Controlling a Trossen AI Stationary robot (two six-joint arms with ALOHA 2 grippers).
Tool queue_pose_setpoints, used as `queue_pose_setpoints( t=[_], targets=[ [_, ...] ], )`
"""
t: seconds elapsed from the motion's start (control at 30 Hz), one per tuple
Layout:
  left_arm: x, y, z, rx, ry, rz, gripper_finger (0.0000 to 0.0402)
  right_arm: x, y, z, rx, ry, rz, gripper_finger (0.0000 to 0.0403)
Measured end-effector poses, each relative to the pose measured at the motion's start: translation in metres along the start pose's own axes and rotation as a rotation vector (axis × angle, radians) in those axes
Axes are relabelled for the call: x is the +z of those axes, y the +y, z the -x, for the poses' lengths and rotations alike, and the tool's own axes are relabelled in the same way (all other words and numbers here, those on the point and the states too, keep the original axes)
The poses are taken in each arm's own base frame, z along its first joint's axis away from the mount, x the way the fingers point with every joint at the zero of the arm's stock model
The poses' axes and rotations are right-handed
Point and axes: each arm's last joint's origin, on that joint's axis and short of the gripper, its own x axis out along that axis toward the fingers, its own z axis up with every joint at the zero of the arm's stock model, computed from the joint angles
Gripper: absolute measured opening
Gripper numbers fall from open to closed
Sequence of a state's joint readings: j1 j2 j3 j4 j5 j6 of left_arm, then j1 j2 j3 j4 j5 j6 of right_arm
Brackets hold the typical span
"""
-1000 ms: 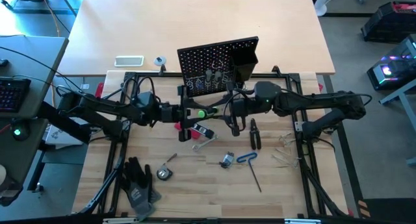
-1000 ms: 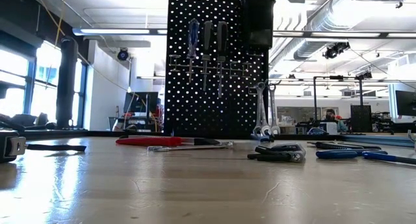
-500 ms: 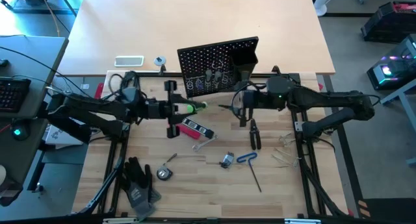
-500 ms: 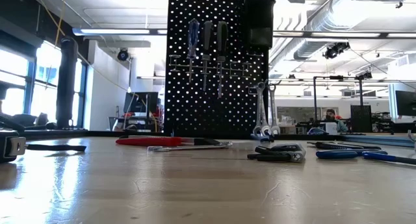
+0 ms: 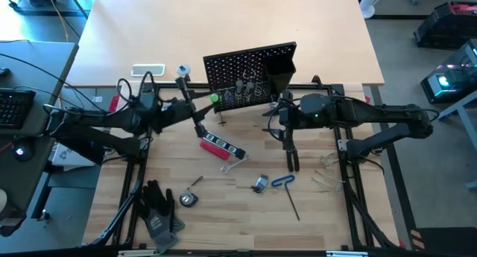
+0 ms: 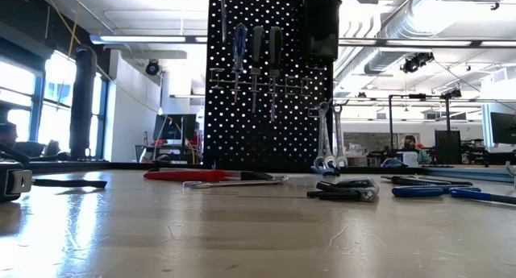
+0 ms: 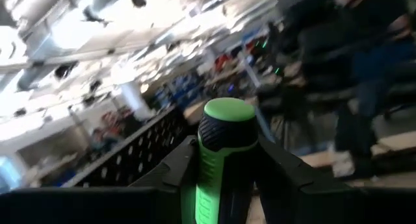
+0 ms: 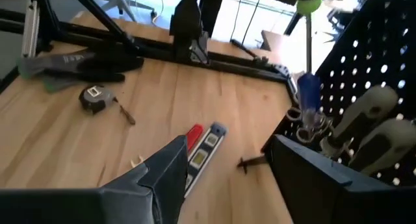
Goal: Hang tools onto peg board
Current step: Hang the green screwdriver onto the pegboard
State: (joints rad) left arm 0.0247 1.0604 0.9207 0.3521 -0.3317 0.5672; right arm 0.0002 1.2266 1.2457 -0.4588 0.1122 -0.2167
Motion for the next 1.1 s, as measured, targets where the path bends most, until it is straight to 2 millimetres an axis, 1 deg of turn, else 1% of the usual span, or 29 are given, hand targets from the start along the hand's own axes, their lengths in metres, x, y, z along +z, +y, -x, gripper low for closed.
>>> queue_pose_setpoints(
  t=[0.1,0.37,0.53,0.8,1.1],
  targets=[
    [-0.009,0.002,-0.005,0.024,0.059,0.002,0.0110,-0.002,0.000,0.000,0.004,0.017,-0.016,0.0213],
    [-0.022,0.007,-0.013,0.047,0.122,0.035,0.0110,-0.004,0.008,0.001,0.036,0.048,-0.010,0.0213],
    [-0.027,0.011,-0.014,0.061,0.147,0.064,0.0110,-0.003,0.012,0.001,0.052,0.045,-0.001,0.0213],
    [-0.034,0.015,-0.017,0.060,0.165,0.108,0.0110,-0.003,0.012,0.000,0.052,0.050,0.000,0.0213],
    [-0.054,0.023,-0.028,0.087,0.229,0.182,0.0110,-0.004,0.014,0.000,0.058,0.054,-0.005,0.0213]
  ],
)
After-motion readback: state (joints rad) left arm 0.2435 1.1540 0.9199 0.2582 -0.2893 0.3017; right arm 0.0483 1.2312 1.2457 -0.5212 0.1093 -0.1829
